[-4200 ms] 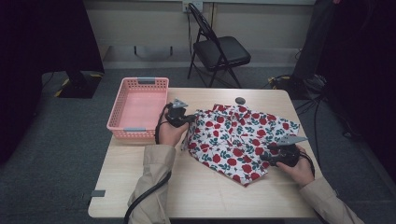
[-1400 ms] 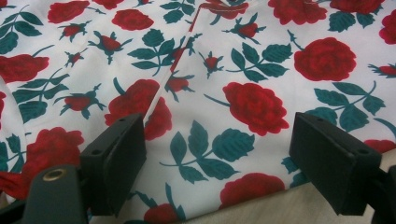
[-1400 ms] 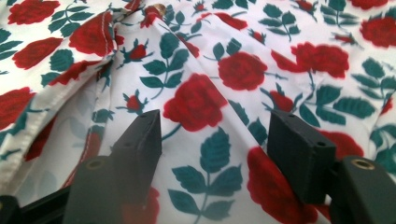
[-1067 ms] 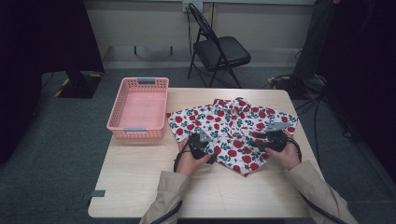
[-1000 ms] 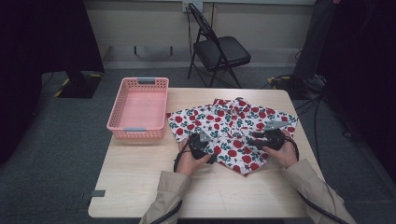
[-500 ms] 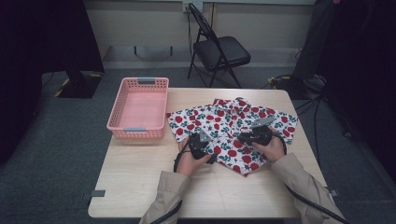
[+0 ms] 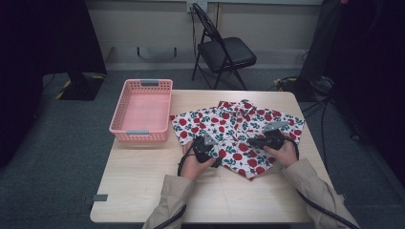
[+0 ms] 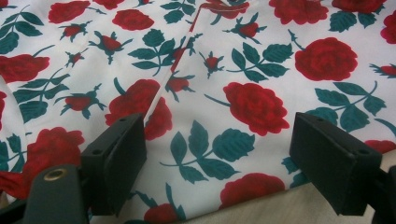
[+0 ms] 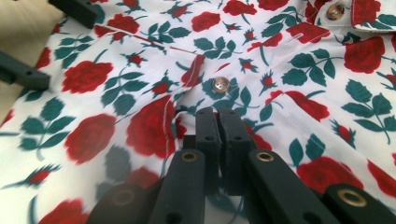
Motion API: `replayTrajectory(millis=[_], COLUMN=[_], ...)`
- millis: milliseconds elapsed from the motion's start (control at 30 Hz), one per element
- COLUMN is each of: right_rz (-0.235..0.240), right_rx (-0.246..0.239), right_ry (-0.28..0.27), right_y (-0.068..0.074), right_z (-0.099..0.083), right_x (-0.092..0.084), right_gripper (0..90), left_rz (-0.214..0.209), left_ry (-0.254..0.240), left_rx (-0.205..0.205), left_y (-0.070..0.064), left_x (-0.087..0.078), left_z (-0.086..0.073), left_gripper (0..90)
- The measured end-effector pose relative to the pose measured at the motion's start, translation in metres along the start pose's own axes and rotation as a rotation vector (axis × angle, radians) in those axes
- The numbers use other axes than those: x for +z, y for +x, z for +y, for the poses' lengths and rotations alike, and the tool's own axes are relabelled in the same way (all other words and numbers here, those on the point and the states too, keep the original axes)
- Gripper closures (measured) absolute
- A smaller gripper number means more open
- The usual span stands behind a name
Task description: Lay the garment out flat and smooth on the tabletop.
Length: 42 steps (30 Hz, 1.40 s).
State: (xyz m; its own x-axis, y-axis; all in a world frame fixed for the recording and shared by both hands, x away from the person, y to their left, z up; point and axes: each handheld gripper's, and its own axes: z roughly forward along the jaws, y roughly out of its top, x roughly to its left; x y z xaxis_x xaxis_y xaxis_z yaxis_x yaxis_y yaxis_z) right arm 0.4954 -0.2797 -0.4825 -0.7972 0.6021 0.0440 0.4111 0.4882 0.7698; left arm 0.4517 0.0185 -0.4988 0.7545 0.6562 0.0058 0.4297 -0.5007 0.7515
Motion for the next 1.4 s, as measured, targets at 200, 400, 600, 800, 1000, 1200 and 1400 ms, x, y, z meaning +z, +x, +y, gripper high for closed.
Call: replayTrajectory(millis=[200, 400, 600, 800, 1000, 1200, 1400], right_rz=[-0.005, -0.005, -0.004, -0.006, -0.008, -0.007, -0.009], right_rx=[-0.006, 0.013, 0.013, 0.024, 0.032, 0.043, 0.045], right_ry=[-0.013, -0.043, -0.068, -0.084, -0.089, -0.087, -0.093], right_y=[0.001, 0.002, 0.005, 0.007, 0.008, 0.009, 0.01], right_z=[-0.008, -0.019, -0.028, -0.04, -0.053, -0.064, -0.071], right_x=[-0.018, -0.035, -0.051, -0.066, -0.077, -0.085, -0.095], right_gripper=[88.1, 88.1, 88.1, 88.1, 88.1, 88.1, 88.1], left_rz=[0.001, 0.001, 0.001, 0.001, 0.001, 0.001, 0.002], left_ry=[0.0, -0.001, 0.0, -0.001, -0.001, 0.0, -0.001], left_rx=[0.001, 0.0, 0.001, 0.0, 0.001, 0.001, 0.0], left_y=[0.0, 0.0, 0.0, 0.0, 0.0, 0.0, 0.0], left_x=[0.0, 0.0, 0.0, 0.0, 0.0, 0.0, 0.0], left_z=[0.0, 0.0, 0.0, 0.0, 0.0, 0.0, 0.0], left_gripper=[18.1, 18.2, 18.2, 18.2, 18.1, 18.1, 18.2])
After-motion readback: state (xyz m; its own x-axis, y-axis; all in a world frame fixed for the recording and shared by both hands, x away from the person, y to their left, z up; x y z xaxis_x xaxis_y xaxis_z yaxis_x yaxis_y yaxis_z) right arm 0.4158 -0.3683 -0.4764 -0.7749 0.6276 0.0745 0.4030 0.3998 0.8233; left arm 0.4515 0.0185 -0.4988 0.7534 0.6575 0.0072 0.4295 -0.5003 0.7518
